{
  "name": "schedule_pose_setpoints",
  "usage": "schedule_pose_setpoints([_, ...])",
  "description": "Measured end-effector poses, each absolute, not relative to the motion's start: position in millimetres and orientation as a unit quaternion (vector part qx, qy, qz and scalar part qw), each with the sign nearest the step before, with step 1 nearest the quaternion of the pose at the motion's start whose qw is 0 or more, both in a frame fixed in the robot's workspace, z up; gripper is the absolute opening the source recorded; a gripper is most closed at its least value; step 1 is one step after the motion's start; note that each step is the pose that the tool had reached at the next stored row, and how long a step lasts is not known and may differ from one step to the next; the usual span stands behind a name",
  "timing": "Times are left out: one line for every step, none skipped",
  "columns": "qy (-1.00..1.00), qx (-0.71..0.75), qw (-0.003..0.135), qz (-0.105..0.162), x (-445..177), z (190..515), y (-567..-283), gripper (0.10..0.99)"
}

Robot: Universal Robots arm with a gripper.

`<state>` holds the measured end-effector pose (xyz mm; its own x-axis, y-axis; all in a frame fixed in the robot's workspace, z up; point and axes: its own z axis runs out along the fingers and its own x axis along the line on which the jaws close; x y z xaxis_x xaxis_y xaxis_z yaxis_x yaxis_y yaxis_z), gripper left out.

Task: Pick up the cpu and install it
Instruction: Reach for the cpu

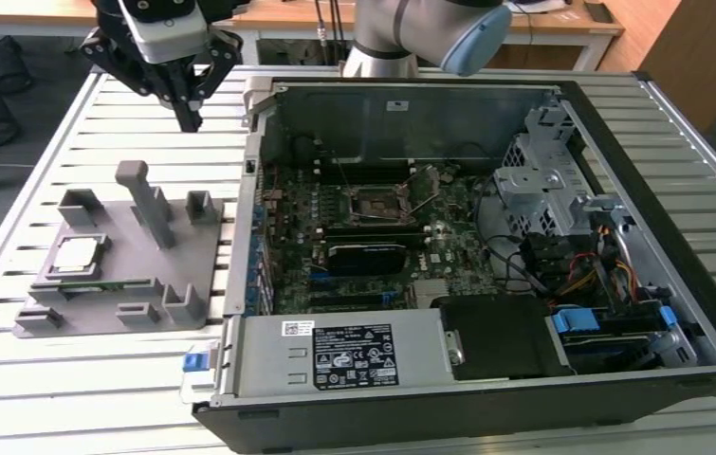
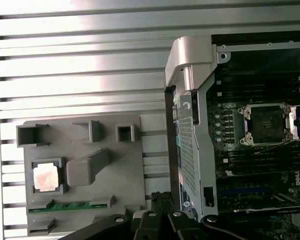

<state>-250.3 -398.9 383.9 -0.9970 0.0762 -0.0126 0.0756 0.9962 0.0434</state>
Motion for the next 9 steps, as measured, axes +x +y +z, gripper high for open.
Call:
schedule_pose_setpoints([0.999,0.038,0.007,0.021,-251.2,383.8,-398.9,0.106])
schedule_pose_setpoints([0.999,0.038,0.007,0.021,-252.0,383.8,-398.9,0.106])
schedule_pose_setpoints([0.999,0.038,0.007,0.021,-252.9,383.7,-398.9,0.106])
schedule_pose_setpoints([0.999,0.038,0.007,0.021,-253.8,383.6,-398.9,0.106])
schedule_pose_setpoints([0.999,0.038,0.007,0.021,-254.6,383.6,-398.9,0.106])
schedule_pose_setpoints([0.999,0.038,0.007,0.021,-255.4,383.5,-398.9,0.106])
schedule_pose_setpoints([0.999,0.038,0.007,0.021,-256.2,383.4,-398.9,0.106])
schedule_pose_setpoints([0.999,0.038,0.007,0.021,-257.0,383.4,-398.9,0.106])
schedule_pose_setpoints([0.999,0.038,0.007,0.021,-257.8,383.3,-398.9,0.106])
